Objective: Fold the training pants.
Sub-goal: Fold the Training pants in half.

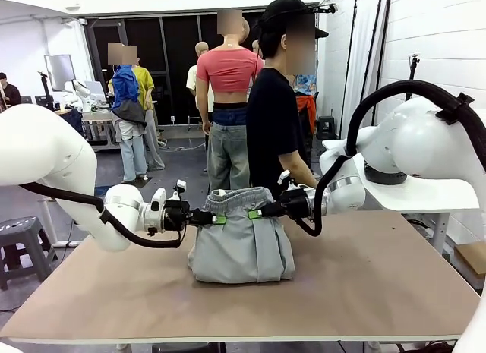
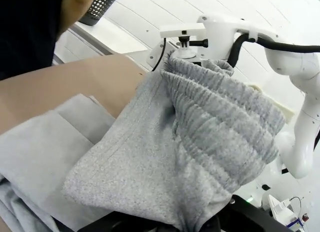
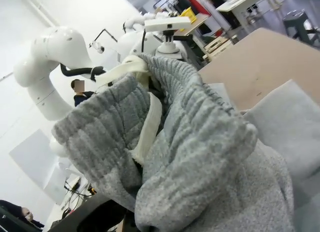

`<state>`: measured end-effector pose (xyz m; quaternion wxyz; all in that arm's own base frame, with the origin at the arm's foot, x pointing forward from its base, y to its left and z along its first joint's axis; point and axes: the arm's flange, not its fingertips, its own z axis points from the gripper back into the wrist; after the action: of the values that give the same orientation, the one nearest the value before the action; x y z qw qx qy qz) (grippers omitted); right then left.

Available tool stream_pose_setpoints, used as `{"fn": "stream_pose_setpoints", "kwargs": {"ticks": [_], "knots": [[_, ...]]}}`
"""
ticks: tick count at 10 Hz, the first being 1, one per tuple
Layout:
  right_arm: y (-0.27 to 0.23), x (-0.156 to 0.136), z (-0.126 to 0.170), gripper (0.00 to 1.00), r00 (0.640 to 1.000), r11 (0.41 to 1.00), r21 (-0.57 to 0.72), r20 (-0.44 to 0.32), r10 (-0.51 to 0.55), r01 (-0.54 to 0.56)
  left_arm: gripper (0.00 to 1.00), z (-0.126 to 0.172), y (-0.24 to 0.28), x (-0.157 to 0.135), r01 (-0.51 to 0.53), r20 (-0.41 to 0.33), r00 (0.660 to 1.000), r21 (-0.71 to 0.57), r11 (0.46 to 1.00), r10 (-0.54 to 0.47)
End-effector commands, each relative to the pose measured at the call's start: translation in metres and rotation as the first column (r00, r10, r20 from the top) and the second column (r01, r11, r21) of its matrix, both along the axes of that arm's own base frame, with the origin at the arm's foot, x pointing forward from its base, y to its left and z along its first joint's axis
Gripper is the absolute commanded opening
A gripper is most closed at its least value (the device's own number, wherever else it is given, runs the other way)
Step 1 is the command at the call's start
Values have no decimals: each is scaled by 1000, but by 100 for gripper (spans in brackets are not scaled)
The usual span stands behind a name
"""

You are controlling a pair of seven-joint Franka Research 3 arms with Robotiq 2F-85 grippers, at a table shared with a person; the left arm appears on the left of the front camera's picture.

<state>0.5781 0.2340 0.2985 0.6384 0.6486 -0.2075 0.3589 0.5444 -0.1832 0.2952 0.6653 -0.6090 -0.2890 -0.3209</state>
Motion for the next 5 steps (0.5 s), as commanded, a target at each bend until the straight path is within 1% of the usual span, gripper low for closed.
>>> {"fn": "stream_pose_setpoints", "kwargs": {"ticks": [1, 3, 4, 5], "knots": [[4, 24, -3, 0, 998, 998, -9, -22, -67, 67, 0, 1, 0, 28, -9, -52, 999, 43, 999, 12], [1, 38, -12, 0, 992, 993, -21, -43, -119, 118, 0, -5, 0, 44, -17, -89, 996, 42, 999, 21], [-2, 44, -19, 0, 989, 991, -20, -67, -130, 129, 0, -10, 0, 49, -28, -111, 993, 48, 998, 33], [-4, 49, -24, 0, 987, 990, -32, -69, -143, 141, 0, -16, 0, 54, -40, -109, 993, 50, 998, 45]]}}
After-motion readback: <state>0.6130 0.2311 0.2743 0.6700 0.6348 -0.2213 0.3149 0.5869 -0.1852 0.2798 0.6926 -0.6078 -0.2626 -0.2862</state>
